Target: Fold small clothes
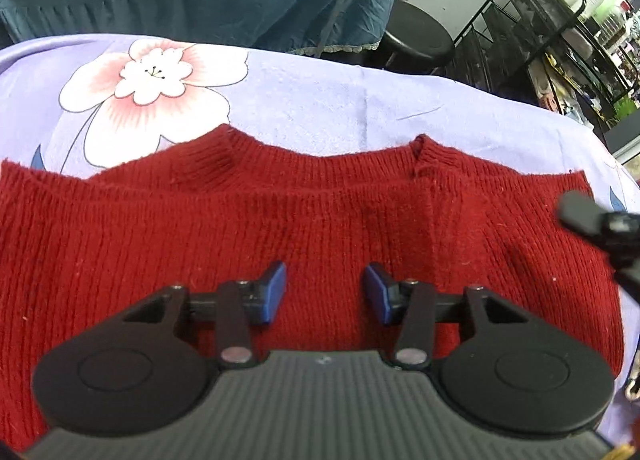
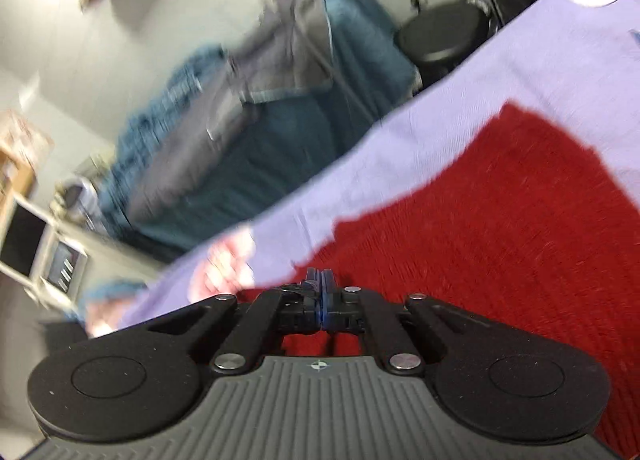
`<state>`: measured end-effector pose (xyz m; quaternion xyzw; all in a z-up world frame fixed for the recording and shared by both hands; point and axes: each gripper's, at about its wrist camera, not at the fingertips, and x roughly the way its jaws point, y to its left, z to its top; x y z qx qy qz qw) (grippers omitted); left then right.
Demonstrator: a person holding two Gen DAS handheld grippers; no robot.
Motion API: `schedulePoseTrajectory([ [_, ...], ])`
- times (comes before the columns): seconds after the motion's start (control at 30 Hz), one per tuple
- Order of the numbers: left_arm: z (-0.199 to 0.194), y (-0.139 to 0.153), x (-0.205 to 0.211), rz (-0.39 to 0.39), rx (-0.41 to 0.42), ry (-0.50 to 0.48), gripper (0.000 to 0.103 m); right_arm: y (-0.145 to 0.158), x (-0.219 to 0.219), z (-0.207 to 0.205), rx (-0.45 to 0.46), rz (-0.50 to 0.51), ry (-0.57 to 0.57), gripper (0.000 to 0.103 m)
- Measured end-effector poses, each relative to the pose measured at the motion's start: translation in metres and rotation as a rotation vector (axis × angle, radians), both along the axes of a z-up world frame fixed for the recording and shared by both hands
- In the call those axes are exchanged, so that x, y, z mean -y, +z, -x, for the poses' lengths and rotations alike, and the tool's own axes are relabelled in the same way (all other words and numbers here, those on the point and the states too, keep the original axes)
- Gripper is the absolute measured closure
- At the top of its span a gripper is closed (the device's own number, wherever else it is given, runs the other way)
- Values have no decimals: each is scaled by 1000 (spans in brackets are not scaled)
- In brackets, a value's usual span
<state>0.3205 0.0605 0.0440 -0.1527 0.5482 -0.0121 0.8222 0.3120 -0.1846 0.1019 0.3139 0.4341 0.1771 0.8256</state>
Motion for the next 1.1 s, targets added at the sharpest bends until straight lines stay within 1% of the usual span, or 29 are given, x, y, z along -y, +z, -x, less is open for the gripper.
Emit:
schedulePoseTrajectory([
  [0.07, 1, 0, -1, 2, 2, 7, 57, 7, 1, -1, 21, -15, 30, 101],
  [0.1, 1, 0, -2, 4, 3, 8, 57, 4, -3, -5, -3, -14, 58, 95],
  [0.13, 3, 1, -2, 4, 5, 5, 57, 0, -6, -9, -39, 1, 64, 72],
  [0.17, 4, 2, -2, 4, 7, 1, 57, -5, -9, -12, -64, 25, 54, 57],
  [0.2, 4, 2, -2, 3, 7, -3, 57, -10, -12, -13, -75, 45, 47, 33],
  [0.23, 4, 3, -2, 3, 6, -7, 57, -15, -15, -14, -80, 51, 47, 23],
  [0.27, 4, 3, -3, 3, 3, -9, 57, -21, -18, -14, -93, 51, 45, 23],
  [0.33, 4, 4, -3, 4, -1, -13, 57, -33, -22, -14, -134, 36, 40, 24],
  [0.37, 3, 4, -3, 4, -1, -13, 57, -36, -22, -12, -134, 26, 22, 24],
  [0.4, 3, 4, -3, 4, 0, -12, 57, -37, -23, -11, -129, 12, 16, 27],
  [0.47, 4, 3, -3, 2, 3, -13, 57, -39, -22, -12, -138, -36, 38, 51],
  [0.5, 4, 3, -2, 1, 5, -15, 57, -41, -21, -14, -151, -70, 50, 77],
  [0.53, 4, 3, -2, 1, 5, -15, 57, -39, -20, -13, -156, -92, 53, 90],
  [0.57, 4, 3, -3, 3, 4, -14, 57, -38, -18, -12, -153, -102, 54, 93],
  [0.6, 4, 3, -3, 5, 3, -13, 57, -34, -16, -11, -141, -99, 50, 95],
  [0.73, 3, 2, -3, 8, 1, -11, 56, -14, -9, -1, -86, -114, 14, 96],
  [0.83, 3, 1, -4, 11, 1, -11, 56, 0, -7, 5, -38, -117, 27, 96],
  [0.93, 2, 0, -5, 17, -4, -3, 55, 4, -14, 3, -18, -148, 44, 96],
  [1.03, 0, 1, -6, 22, -14, 7, 55, 11, -27, 3, 19, -111, 63, 96],
  [1.07, 0, 3, -7, 26, -15, 15, 55, 11, -33, 2, 15, -88, 62, 96],
  [1.1, 1, 5, -8, 30, -10, 29, 55, 7, -40, -2, -10, -62, 72, 96],
])
